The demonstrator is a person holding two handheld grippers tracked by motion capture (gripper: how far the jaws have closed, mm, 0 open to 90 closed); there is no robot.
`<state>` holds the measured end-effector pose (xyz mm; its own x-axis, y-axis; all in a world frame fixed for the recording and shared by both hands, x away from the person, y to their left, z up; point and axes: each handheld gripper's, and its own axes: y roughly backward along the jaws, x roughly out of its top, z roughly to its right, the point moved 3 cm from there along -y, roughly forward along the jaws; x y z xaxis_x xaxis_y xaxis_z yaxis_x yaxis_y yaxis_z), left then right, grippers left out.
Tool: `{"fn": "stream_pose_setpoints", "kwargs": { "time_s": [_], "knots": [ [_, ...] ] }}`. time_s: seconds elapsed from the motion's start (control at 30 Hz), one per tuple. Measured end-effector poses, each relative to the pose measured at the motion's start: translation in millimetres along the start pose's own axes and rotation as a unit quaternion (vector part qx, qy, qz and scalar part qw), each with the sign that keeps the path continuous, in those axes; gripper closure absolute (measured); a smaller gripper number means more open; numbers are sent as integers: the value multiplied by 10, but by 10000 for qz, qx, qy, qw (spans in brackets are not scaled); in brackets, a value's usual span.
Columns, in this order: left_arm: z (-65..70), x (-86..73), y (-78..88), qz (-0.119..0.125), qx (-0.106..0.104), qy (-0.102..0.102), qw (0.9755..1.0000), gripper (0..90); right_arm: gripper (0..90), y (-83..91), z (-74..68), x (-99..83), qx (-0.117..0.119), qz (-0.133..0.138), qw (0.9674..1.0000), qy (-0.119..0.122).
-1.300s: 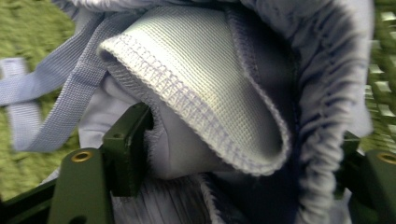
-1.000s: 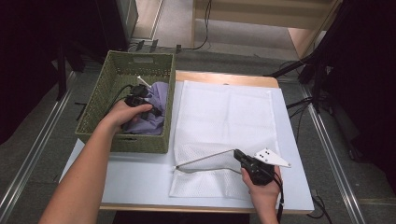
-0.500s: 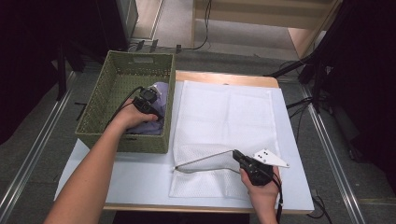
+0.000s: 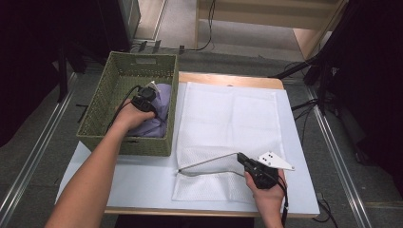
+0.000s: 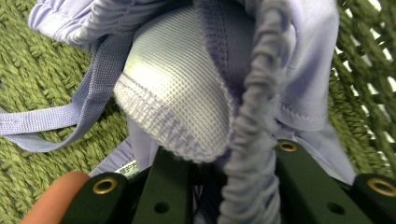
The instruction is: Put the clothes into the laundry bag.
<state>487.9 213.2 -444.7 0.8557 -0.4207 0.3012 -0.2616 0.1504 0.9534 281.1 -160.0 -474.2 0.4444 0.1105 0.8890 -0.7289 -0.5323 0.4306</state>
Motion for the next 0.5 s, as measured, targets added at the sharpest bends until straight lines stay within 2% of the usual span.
{"fn": "stream_pose_setpoints", "kwargs": {
  "time_s": [0.1, 0.17, 0.27, 0.37, 0.43, 0.5],
  "knots": [
    [-39, 3, 93, 122, -13, 101, 9999, 785, 900, 6, -2, 9, 0, 18, 10000, 12],
    [-72, 0, 179, 367, -147, 265, 9989, 787, 900, 7, -2, 14, 0, 18, 10000, 16],
    [-119, -7, 293, 692, -200, 402, 9966, 788, 900, 6, -3, 14, -8, 18, 10000, 23],
    [-181, -32, 408, 1010, -364, 607, 9924, 788, 900, 11, 0, 17, -8, 27, 10000, 32],
    [-230, -64, 498, 1276, -445, 742, 9880, 787, 900, 13, 3, 21, -11, 38, 10000, 24],
    [-269, -108, 579, 1577, -585, 830, 9823, 785, 900, 15, 9, 24, -19, 30, 10000, 38]
  ]
}}
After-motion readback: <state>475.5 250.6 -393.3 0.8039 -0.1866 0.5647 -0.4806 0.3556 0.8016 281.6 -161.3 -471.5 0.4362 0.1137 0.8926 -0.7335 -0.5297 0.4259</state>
